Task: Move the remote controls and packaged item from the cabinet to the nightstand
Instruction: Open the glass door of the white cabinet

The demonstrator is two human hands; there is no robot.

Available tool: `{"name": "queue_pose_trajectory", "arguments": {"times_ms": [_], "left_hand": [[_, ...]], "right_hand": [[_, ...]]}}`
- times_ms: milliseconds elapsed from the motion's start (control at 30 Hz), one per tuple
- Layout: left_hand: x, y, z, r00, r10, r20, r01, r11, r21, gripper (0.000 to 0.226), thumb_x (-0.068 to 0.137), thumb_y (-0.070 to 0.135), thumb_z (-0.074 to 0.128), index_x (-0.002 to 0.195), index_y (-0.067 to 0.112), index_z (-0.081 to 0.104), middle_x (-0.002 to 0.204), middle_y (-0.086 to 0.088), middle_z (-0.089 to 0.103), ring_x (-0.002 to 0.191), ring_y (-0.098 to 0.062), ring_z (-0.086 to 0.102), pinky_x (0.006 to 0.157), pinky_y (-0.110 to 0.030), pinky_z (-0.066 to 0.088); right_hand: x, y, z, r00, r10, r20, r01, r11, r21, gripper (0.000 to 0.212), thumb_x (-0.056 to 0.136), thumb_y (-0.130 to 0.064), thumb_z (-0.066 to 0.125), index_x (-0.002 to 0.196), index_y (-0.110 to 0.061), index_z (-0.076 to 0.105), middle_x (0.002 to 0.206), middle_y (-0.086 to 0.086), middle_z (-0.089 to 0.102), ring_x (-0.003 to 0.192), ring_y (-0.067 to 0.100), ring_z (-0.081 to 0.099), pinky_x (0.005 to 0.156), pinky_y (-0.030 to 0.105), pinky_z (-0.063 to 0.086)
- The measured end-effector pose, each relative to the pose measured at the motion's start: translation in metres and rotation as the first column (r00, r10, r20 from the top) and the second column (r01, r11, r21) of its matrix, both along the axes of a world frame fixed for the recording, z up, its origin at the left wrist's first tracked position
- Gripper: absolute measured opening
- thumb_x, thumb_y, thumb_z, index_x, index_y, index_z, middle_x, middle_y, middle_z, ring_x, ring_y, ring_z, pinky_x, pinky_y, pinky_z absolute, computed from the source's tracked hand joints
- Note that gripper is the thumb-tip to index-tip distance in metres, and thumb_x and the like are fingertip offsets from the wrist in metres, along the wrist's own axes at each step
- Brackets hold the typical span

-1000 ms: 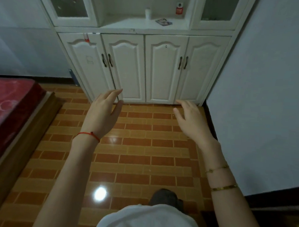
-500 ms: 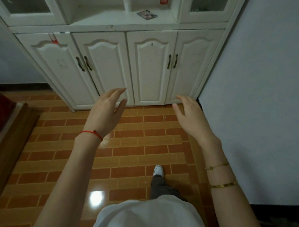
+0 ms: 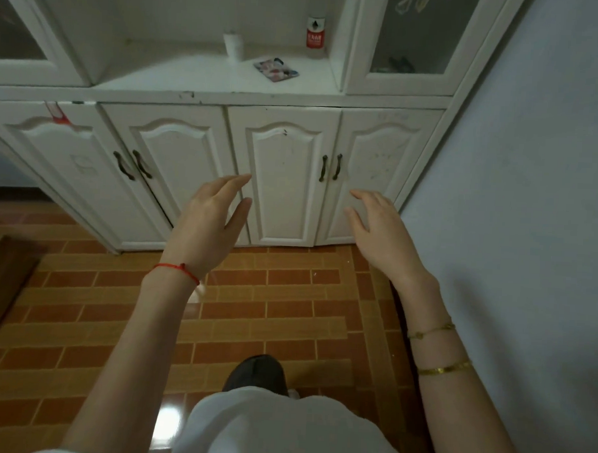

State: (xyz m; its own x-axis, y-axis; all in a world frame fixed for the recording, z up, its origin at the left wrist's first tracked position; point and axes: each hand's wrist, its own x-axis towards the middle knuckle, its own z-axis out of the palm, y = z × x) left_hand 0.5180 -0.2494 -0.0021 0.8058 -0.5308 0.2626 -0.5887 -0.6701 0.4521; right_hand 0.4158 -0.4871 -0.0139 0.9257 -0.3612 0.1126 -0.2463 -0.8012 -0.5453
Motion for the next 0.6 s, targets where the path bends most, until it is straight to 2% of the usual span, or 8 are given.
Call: {"name": "queue_pose_trajectory", "arguments": {"times_ms": [100, 333, 600], "left_hand": [[0.032, -0.024, -0.008, 1.0, -0.009, -0.012, 0.009, 1.0, 0.0, 0.043, 0.101, 0.029, 0.042, 0.142, 0.014, 0.045, 0.14, -0.007, 0.053, 0.132, -0.025, 0.047, 0.109, -0.038, 0.039], [0.118, -0.083, -0.027, 0.999, -0.029, -0.036, 0.029, 0.999, 0.013, 0.044, 0.101, 0.03, 0.042, 0.142, 0.016, 0.045, 0.14, -0.007, 0.053, 0.131, -0.026, 0.047, 0.109, -0.042, 0.041], [0.233, -0.16, -0.02, 0.996, -0.09, -0.013, 0.091, 0.996, 0.014, 0.044, 0.101, 0.03, 0.043, 0.142, 0.016, 0.045, 0.14, -0.007, 0.053, 0.13, -0.025, 0.049, 0.108, -0.042, 0.042]], "right_hand": [[0.031, -0.021, -0.005, 1.0, -0.001, -0.004, 0.002, 1.0, 0.016, 0.046, 0.104, -0.033, 0.037, 0.145, -0.013, 0.04, 0.147, 0.004, 0.044, 0.137, 0.017, 0.037, 0.11, 0.027, 0.027], [0.113, -0.07, -0.025, 1.0, -0.006, -0.01, 0.007, 0.999, 0.032, 0.044, 0.104, -0.032, 0.037, 0.144, -0.015, 0.041, 0.145, 0.003, 0.046, 0.136, 0.016, 0.038, 0.109, 0.025, 0.027], [0.223, -0.138, -0.017, 0.999, -0.045, -0.012, 0.045, 0.998, 0.05, 0.045, 0.104, -0.032, 0.038, 0.144, -0.012, 0.042, 0.146, 0.005, 0.045, 0.137, 0.018, 0.037, 0.107, 0.023, 0.025]]}}
